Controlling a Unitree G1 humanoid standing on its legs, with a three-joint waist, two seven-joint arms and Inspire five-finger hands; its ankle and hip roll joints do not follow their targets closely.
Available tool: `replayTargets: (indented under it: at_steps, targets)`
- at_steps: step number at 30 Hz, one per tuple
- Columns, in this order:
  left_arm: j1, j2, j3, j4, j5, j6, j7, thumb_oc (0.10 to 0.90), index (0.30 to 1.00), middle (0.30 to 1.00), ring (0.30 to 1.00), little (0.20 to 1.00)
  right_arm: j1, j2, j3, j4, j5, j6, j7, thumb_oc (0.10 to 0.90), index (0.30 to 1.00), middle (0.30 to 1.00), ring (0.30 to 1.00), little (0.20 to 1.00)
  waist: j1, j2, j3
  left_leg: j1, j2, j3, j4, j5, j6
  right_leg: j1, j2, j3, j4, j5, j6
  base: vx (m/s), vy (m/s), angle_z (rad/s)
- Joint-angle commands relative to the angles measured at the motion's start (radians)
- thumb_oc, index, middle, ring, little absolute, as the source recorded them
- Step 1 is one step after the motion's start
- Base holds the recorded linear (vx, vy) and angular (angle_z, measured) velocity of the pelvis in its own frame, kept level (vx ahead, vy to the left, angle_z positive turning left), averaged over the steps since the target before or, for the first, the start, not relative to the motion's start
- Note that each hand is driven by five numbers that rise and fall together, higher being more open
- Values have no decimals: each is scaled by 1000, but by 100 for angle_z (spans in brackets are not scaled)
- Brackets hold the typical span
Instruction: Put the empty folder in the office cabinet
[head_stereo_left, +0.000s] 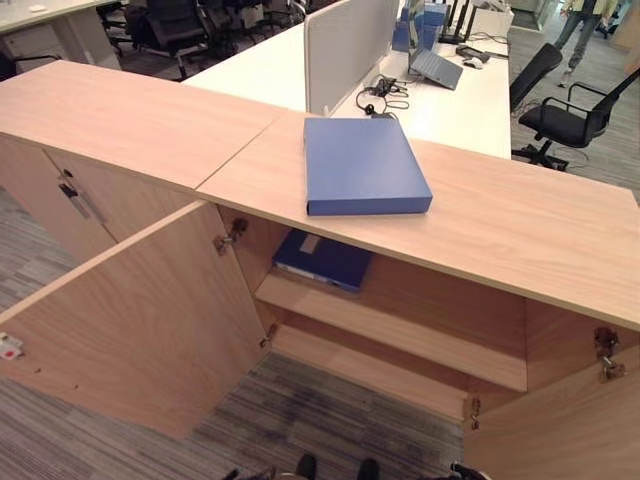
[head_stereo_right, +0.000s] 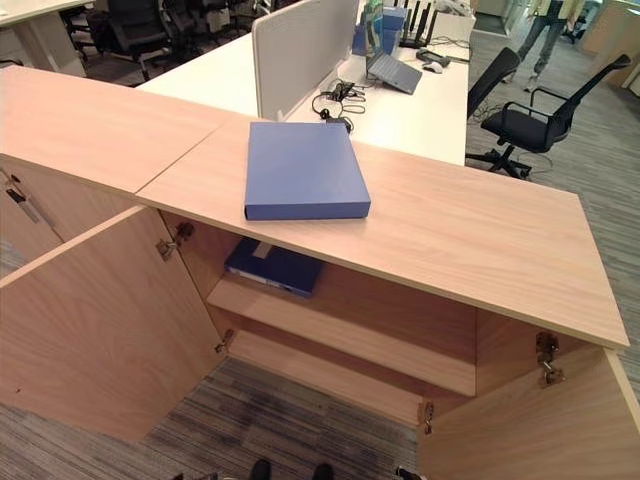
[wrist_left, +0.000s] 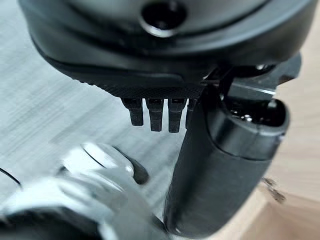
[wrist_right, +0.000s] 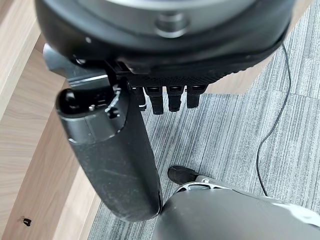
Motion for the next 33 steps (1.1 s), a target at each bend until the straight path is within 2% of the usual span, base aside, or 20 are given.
replayTargets:
  at_steps: [1,8,10,13,14,15,18,20,21,25,32,33]
  targets:
    - [-46,-8,34,13,-29,-36,8,800,900,900,900,900,-6,-21,39,41,3,-2,-17,800,900,900,900,900,-1,-9,1,4,35,-25,-10,-57,-23,68,-94,25,7,-59,108,0,0,0]
    - [-50,4,49,-6,-35,-67,14,800,900,900,900,900,-10,-17,47,48,12,-20,-12,800,900,900,900,900,1,-6,-3,14,37,-25,-10,-61,-26,82,-94,19,7,-67,105,0,0,0]
    - [-38,27,40,-134,-16,-95,36,800,900,900,900,900,-9,-20,47,41,11,-27,-16,800,900,900,900,900,4,-5,-2,14,36,-27,-10,-62,-27,83,-95,15,7,-66,106,0,0,0]
    - [48,78,66,-517,43,-147,82,800,900,900,900,900,7,-29,33,4,5,-35,-22,800,900,900,900,900,17,-6,7,11,35,-35,-10,-58,-26,82,-96,9,7,-65,107,-14,-4,3]
    - [48,77,67,-517,43,-147,82,800,900,900,900,900,7,-29,33,4,5,-35,-22,800,900,900,900,900,17,-6,7,11,35,-35,-10,-58,-26,82,-96,9,7,-65,107,-27,-23,13]
    - [109,109,111,-730,125,-171,97,800,900,900,900,900,19,-31,21,-21,-3,-41,-23,800,900,900,900,900,25,-10,12,8,36,-38,-10,-57,-26,83,-95,7,7,-66,109,-20,-24,14]
    - [152,180,217,-993,262,-221,108,800,900,900,900,900,38,-37,9,-18,-31,-46,-6,800,900,900,900,900,33,-16,14,11,41,-37,-10,-64,-31,89,-95,5,7,-70,111,-7,-18,6]
    - [132,201,261,-1085,279,-248,125,800,900,900,900,900,36,-41,10,1,-43,-44,5,800,900,900,900,900,33,-17,11,13,41,-37,-10,-67,-34,92,-95,6,7,-71,109,0,0,0]
    - [112,184,299,-1187,254,-263,137,800,900,900,900,900,34,-40,17,11,-51,-41,13,800,900,900,900,900,32,-19,10,16,43,-35,-10,-69,-35,95,-94,7,7,-72,107,0,0,0]
    - [52,163,309,-1354,283,-276,156,800,900,900,900,900,18,-32,30,28,-46,-44,12,800,900,900,900,900,32,-22,10,21,44,-35,-10,-75,-37,98,-93,5,7,-72,105,4,-9,2]
    - [-28,216,318,-1487,367,-303,182,800,900,900,900,900,7,-23,52,25,-43,-50,18,800,900,900,900,900,26,-24,8,31,44,-31,-10,-86,-41,104,-94,8,7,-74,107,0,0,0]
    - [-55,247,327,-1514,418,-307,197,800,900,900,900,900,6,-22,57,27,-45,-50,20,800,900,900,900,900,23,-24,4,35,44,-29,-10,-89,-42,106,-94,9,7,-75,107,0,0,0]
